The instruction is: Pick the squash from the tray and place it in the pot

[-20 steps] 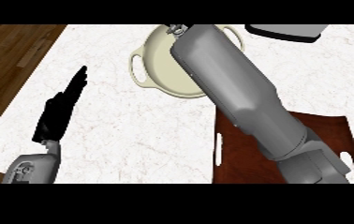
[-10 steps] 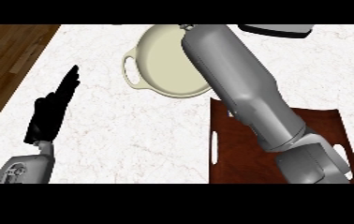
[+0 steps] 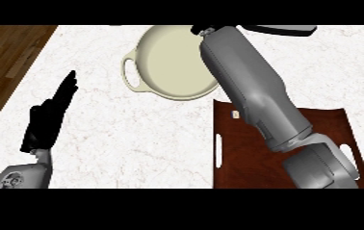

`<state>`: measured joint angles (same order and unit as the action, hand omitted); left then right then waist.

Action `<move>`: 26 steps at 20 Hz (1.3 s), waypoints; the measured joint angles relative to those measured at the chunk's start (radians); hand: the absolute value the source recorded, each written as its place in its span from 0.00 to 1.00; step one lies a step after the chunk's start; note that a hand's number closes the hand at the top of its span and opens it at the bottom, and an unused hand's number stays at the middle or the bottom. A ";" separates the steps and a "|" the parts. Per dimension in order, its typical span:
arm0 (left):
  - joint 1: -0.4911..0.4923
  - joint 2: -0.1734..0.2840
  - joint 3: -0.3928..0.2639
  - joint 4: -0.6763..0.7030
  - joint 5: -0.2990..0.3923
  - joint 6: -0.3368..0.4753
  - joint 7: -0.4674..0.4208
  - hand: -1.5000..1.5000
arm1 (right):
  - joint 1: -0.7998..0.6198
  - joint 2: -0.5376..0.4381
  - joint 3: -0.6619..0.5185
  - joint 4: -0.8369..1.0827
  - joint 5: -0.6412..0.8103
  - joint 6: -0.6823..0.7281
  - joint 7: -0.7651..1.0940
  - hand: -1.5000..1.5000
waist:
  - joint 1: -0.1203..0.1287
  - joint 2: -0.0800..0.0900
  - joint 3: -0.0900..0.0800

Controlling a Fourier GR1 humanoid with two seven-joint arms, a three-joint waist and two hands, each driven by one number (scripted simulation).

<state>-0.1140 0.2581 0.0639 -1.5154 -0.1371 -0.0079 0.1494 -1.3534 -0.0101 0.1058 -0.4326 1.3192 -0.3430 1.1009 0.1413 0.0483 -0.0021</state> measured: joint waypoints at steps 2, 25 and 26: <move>-0.001 0.000 0.002 0.001 -0.002 0.003 -0.006 0.50 | 0.007 0.000 -0.034 0.015 -0.014 -0.037 -0.014 0.00 | -0.001 0.003 0.000; 0.002 -0.012 -0.008 0.020 -0.012 0.003 -0.017 0.50 | 0.017 0.005 -0.181 -0.008 -0.134 -0.687 -0.182 0.00 | 0.004 -0.008 0.002; -0.004 -0.013 -0.009 0.027 -0.015 0.003 -0.014 0.50 | 0.014 0.005 -0.173 -0.006 -0.158 -0.705 -0.187 0.00 | 0.005 -0.009 0.002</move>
<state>-0.1185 0.2454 0.0553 -1.4882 -0.1516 -0.0052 0.1354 -1.3390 -0.0055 -0.0670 -0.4385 1.1616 -1.0480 0.9142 0.1462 0.0391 -0.0003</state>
